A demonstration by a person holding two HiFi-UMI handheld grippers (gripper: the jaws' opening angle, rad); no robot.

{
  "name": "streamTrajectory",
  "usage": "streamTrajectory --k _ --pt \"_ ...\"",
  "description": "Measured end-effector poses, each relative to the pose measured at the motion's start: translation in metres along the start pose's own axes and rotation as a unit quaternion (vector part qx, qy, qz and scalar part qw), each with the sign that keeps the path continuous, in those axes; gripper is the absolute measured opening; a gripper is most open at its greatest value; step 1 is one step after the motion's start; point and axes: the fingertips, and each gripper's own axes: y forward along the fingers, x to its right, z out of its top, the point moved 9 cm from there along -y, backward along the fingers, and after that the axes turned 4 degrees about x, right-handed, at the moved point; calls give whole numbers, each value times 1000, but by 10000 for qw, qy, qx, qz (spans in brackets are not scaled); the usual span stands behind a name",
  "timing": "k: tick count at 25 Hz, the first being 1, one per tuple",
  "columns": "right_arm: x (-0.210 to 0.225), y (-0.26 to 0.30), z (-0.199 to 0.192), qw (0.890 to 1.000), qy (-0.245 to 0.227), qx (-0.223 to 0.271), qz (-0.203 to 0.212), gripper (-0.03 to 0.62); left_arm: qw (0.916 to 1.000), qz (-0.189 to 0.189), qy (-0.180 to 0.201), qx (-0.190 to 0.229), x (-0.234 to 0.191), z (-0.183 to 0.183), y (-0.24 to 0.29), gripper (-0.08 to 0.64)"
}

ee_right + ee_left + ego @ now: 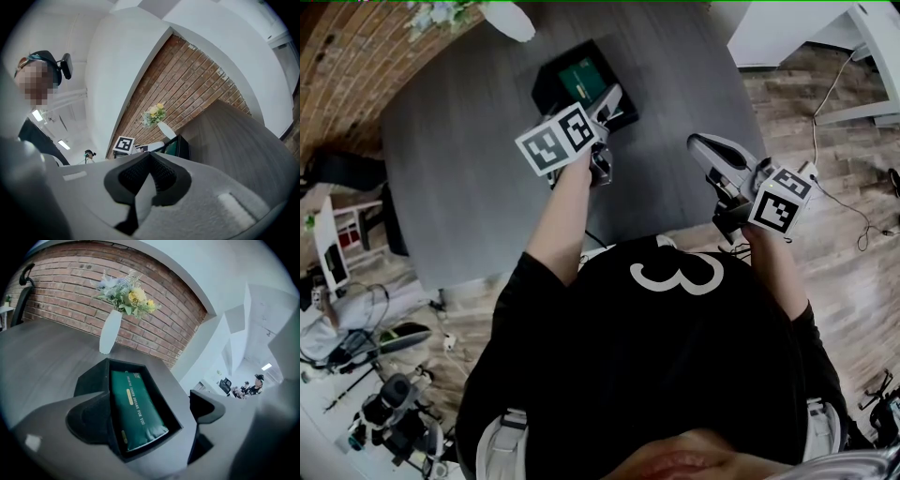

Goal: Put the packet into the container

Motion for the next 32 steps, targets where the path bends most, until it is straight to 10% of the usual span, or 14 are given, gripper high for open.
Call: streamTrajectory --k 13,32 --pt "-19 5 8 9982 -505 -42 325 2 9953 -748 569 237 20 -5 -52 411" --pt "-97 -13 0 9835 -1194 -351 1313 2 9614 -2540 691 802 89 -32 -208 12"
